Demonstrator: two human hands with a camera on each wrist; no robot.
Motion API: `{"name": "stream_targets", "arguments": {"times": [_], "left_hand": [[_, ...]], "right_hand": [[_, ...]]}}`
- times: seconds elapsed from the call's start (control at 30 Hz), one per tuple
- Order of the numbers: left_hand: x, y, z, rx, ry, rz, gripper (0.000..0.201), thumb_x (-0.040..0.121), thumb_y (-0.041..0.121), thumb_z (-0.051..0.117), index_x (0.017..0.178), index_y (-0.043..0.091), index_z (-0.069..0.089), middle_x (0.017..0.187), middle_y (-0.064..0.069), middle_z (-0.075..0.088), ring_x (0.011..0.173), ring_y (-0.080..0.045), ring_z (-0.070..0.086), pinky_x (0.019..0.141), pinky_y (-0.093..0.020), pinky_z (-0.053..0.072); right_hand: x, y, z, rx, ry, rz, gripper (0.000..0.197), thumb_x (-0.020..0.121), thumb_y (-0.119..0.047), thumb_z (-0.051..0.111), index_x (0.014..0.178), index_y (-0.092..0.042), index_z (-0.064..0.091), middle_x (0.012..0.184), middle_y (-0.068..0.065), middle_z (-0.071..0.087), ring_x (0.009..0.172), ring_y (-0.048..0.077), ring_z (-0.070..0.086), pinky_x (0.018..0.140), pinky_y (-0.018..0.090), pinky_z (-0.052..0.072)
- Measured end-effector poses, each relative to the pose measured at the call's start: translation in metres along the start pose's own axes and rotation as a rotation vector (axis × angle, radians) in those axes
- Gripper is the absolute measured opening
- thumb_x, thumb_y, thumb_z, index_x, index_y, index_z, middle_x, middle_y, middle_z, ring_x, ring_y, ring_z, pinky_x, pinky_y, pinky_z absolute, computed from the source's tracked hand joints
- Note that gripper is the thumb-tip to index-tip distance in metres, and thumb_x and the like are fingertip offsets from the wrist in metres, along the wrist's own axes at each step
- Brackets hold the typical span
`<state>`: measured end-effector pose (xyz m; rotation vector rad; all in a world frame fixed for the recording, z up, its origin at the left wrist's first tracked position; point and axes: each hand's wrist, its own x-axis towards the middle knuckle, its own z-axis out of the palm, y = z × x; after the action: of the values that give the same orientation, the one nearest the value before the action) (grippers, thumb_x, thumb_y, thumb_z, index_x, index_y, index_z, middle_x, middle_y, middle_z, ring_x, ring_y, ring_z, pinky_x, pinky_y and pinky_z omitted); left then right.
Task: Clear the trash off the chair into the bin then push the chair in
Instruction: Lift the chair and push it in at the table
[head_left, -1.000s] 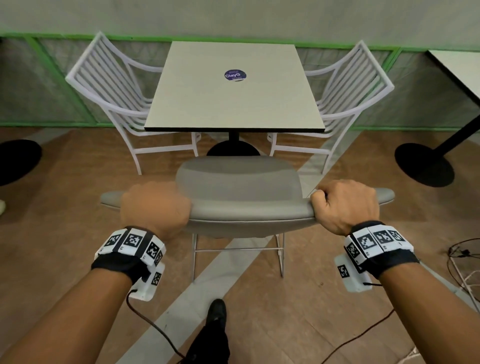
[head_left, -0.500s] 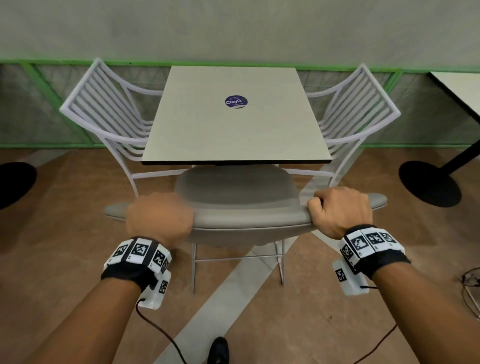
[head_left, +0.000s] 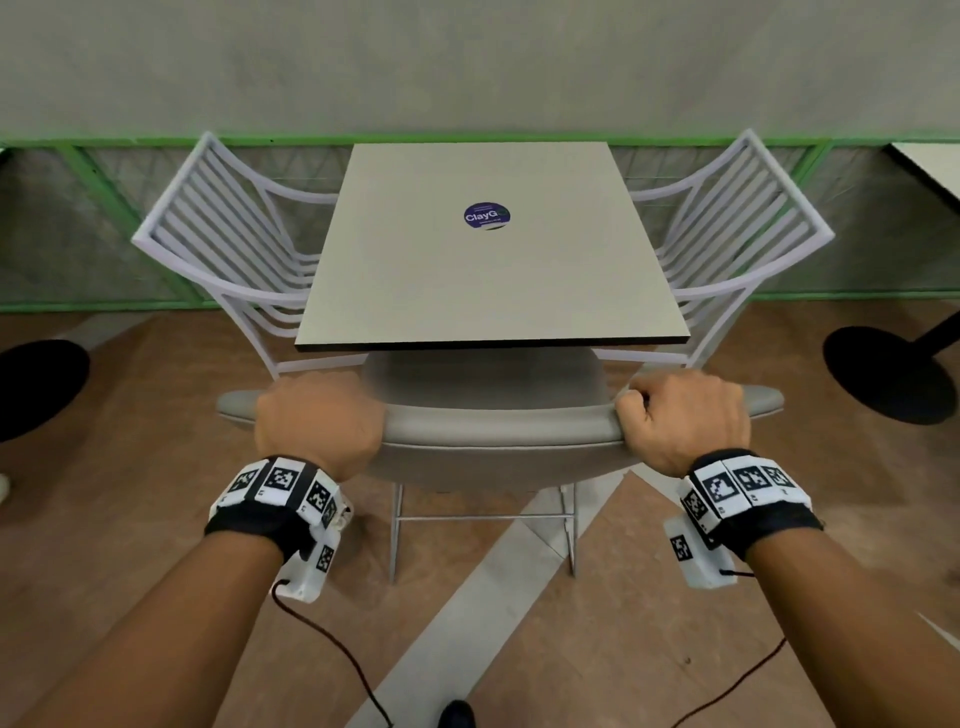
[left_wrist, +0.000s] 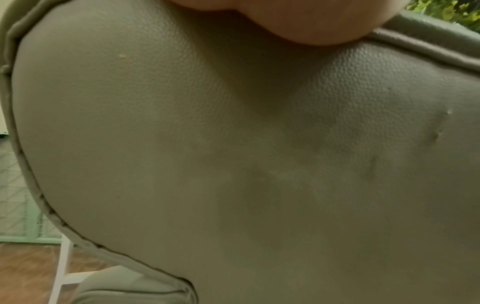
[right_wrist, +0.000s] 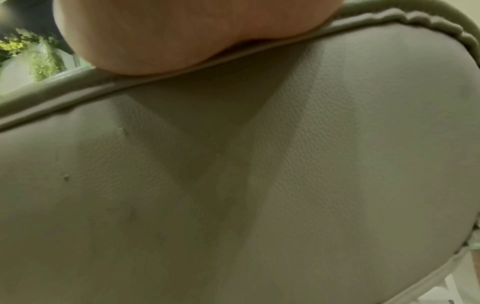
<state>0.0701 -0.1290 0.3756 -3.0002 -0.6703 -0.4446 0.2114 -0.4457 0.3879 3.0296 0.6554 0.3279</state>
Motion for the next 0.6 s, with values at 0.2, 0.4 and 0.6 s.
{"name": "stream_targets", "arguments": {"times": [0.2, 0.4, 0.6], "left_hand": [[-0.014, 0.001, -0.002, -0.030, 0.033, 0.014, 0.032, 0.075, 0.035, 0.038, 0.056, 0.013, 0.051, 0.053, -0.001, 0.042, 0.051, -0.025, 0.037, 0.055, -0.029, 0.024], [-0.022, 0.001, -0.006, -0.041, 0.006, 0.034, 0.037, 0.081, 0.037, 0.034, 0.059, 0.014, 0.052, 0.055, -0.007, 0.052, 0.053, -0.027, 0.042, 0.058, -0.033, 0.033], [-0.073, -0.008, -0.015, -0.199, 0.058, 0.136, 0.039, 0.089, 0.035, 0.047, 0.122, 0.016, 0.057, 0.129, -0.007, 0.055, 0.120, -0.029, 0.046, 0.103, -0.048, 0.031]], "right_hand": [[-0.014, 0.001, 0.005, 0.025, 0.011, 0.027, 0.038, 0.078, -0.042, 0.037, 0.058, -0.016, 0.055, 0.048, -0.002, 0.045, 0.047, 0.018, 0.041, 0.049, 0.024, 0.023], [-0.025, -0.001, 0.003, 0.105, 0.045, 0.044, 0.038, 0.082, -0.043, 0.035, 0.061, -0.018, 0.055, 0.052, -0.002, 0.051, 0.053, 0.023, 0.050, 0.052, 0.025, 0.024], [-0.066, -0.003, -0.007, 0.485, 0.166, -0.092, 0.028, 0.089, -0.029, 0.055, 0.112, -0.016, 0.061, 0.113, 0.002, 0.062, 0.106, 0.020, 0.054, 0.096, 0.036, 0.042]]}}
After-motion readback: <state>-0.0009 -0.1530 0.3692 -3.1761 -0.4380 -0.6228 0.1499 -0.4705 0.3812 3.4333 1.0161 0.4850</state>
